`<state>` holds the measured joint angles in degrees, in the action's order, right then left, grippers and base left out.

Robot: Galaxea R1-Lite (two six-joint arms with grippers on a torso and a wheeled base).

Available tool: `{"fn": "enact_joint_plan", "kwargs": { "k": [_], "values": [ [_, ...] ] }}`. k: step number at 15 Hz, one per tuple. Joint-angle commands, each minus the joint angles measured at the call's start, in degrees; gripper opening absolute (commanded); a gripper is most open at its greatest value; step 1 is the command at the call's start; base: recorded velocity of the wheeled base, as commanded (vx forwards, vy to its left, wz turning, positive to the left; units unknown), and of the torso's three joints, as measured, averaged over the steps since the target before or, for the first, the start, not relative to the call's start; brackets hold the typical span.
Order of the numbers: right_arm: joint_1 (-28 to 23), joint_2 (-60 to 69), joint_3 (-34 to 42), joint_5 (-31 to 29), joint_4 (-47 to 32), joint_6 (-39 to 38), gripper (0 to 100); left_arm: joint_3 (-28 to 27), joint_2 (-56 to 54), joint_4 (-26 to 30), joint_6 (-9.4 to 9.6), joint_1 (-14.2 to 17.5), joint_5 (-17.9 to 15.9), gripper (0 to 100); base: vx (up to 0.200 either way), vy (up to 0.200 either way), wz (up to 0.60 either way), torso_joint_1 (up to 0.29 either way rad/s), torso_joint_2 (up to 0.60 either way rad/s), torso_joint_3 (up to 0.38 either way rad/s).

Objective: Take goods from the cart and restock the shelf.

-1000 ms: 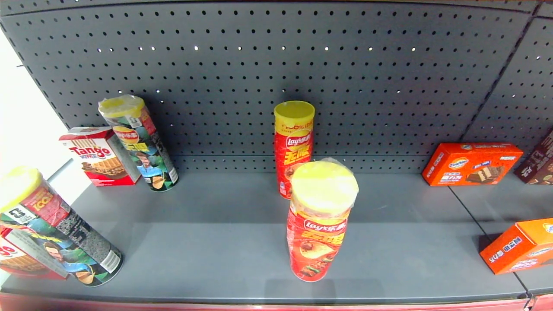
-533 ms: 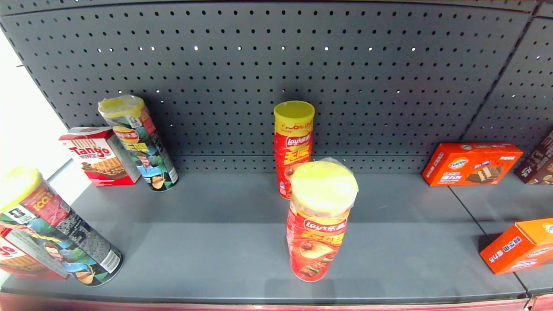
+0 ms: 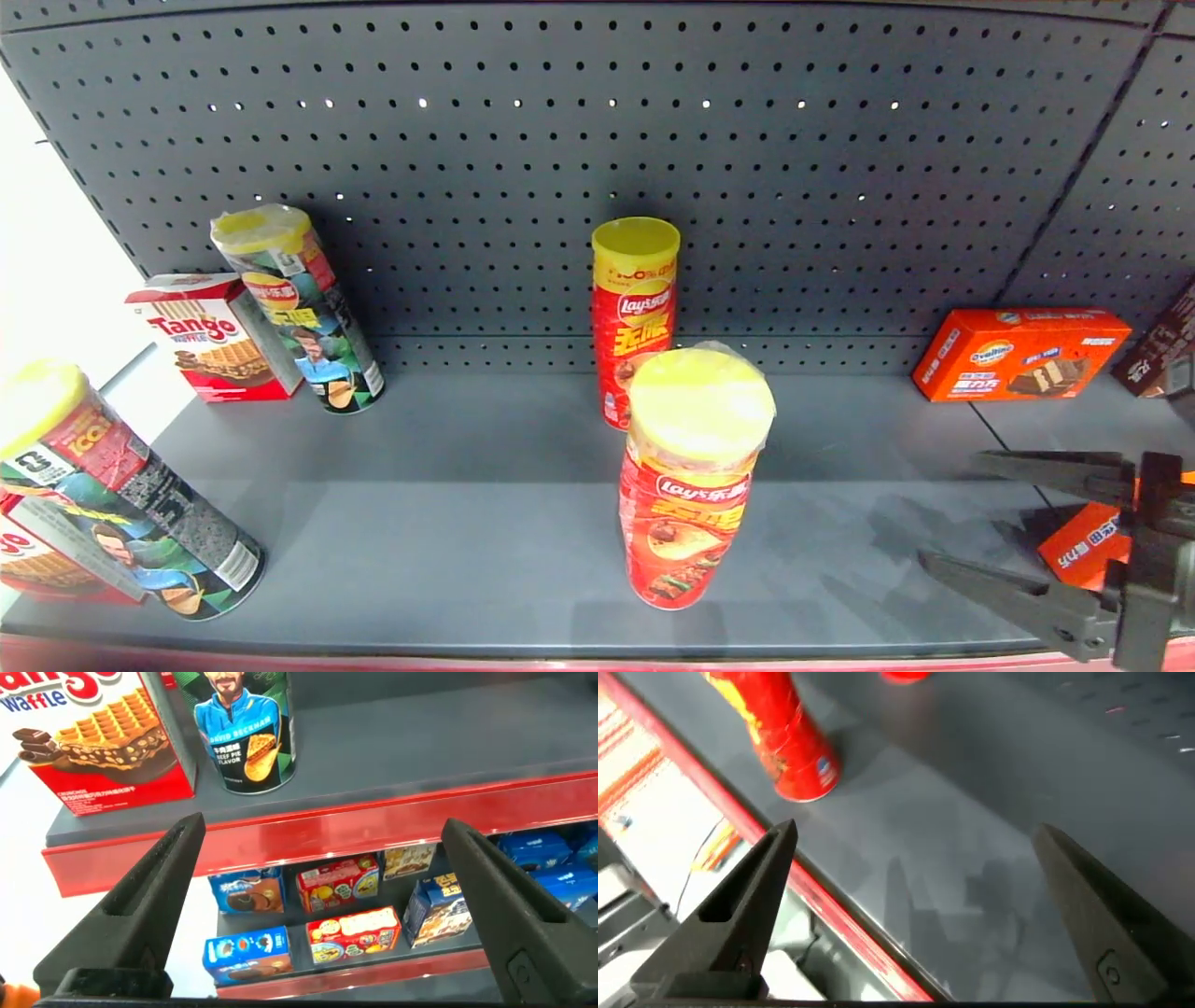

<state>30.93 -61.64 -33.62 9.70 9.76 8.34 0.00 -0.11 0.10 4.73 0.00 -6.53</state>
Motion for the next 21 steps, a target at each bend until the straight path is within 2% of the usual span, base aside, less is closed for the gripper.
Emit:
{"fn": "enact_joint_plan", "kwargs": {
  "k": [1,5,12,21],
  "values": [
    [2.4,-6.3,-0.6,-0.1,0.3,0.0,100,0.0,0.1,0.0,0.02,0.0,0.0,100,0.0,0.0,0.0,0.0,0.0,0.0],
    [5.8,-10.9,-2.2,-0.2,2.4,0.0,100,0.0,0.1,0.0,0.1,0.0,0.0,100,0.0,0.0,0.0,0.0,0.0,0.0],
    [8.7,-17.6,-7.2,-0.1,2.7,0.1,100,0.0,0.1,0.0,-0.07,0.0,0.0,100,0.0,0.0,0.0,0.0,0.0,0.0],
    [8.2,-22.1,-10.9,-0.2,3.9,0.1,100,0.0,0.1,0.0,-0.42,0.0,0.1,100,0.0,0.0,0.0,0.0,0.0,0.0]
  ]
}}
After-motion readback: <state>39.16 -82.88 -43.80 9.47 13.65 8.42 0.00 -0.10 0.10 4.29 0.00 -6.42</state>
